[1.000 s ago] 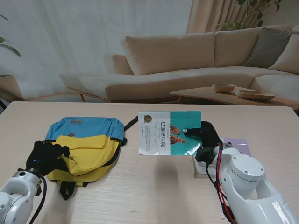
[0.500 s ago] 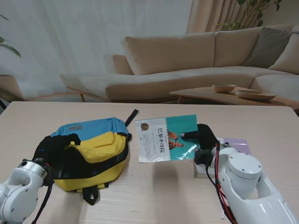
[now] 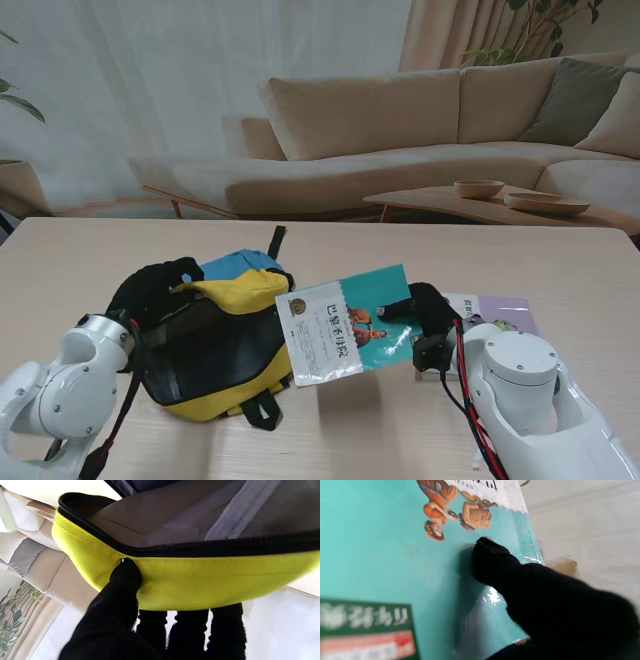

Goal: Pack books into the school bag then zip close the school bag

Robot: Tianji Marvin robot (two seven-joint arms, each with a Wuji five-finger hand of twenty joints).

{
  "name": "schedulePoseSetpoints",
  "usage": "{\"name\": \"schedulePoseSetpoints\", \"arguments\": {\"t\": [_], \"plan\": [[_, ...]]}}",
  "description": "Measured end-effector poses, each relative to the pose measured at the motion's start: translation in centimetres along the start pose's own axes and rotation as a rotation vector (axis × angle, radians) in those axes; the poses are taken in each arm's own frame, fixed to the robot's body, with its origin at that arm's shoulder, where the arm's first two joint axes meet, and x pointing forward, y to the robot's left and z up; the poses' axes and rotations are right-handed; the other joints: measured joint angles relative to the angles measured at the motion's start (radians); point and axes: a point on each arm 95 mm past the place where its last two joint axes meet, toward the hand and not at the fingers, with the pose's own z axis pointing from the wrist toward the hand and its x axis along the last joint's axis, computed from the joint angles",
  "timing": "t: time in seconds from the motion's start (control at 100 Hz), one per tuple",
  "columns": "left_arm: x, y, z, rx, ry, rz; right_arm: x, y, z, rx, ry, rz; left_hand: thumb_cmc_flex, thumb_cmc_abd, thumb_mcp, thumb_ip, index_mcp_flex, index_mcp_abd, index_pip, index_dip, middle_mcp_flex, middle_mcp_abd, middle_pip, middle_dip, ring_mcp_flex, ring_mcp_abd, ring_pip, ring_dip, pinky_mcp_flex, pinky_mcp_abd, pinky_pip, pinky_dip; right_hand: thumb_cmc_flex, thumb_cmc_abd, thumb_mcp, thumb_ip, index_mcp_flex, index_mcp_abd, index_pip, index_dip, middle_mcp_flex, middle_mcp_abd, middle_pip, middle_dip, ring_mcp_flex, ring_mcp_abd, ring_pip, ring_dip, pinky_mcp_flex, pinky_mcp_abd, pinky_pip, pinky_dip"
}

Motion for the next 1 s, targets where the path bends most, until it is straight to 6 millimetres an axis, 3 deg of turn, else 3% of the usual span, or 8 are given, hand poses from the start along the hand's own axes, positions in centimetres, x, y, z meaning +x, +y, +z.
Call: {"name": "schedulePoseSetpoints", "arguments": {"t": [0.34,0.57,1.0], "plan": [[2.1,-0.1,1.2,-0.005,0.027,-0.03,-1.2,-1.5,0.0,0.06,-0.089,-0.05,0.009,0.0,0.0,0.0,-0.008,0.027,0.018,-0.021,0.0,0.007,0.022,0.003,0.005,0.0,0.002,0.0,0.004,0.001,0.0,0.003,0.0,0.0,0.0,-0.005,0.0,0.0,0.0,0.0,0.0,0.0,0.003,-0.001,0.0,0.0,0.002,0.0,0.0,0.0,0.007,-0.004],[2.3,-0.1,1.3,-0.014,0.037,-0.052,-1.9,-3.9,0.6,0.078,-0.161,-0.071,0.01,0.0,0.0,0.0,-0.019,0.027,0.03,-0.021,0.0,0.007,0.023,0.003,-0.003,0.0,0.002,0.0,-0.019,0.001,0.0,0.003,0.0,0.0,0.0,-0.006,0.0,0.0,0.0,0.0,-0.001,0.001,0.011,-0.005,0.0,0.0,0.004,0.0,0.0,0.0,0.008,-0.004],[1.8,0.1,-0.8,0.002,0.061,-0.092,-0.9,-9.0,3.2,0.045,-0.228,-0.101,0.028,0.009,-0.024,0.0,-0.03,0.027,0.033,-0.021,-0.014,0.019,0.024,0.003,-0.075,0.011,-0.001,0.011,-0.097,0.001,0.0,0.01,0.0,0.0,0.0,-0.006,0.0,0.001,0.0,0.0,-0.001,0.001,0.012,-0.012,0.0,0.0,0.009,-0.002,0.0,0.0,0.009,-0.005]]}}
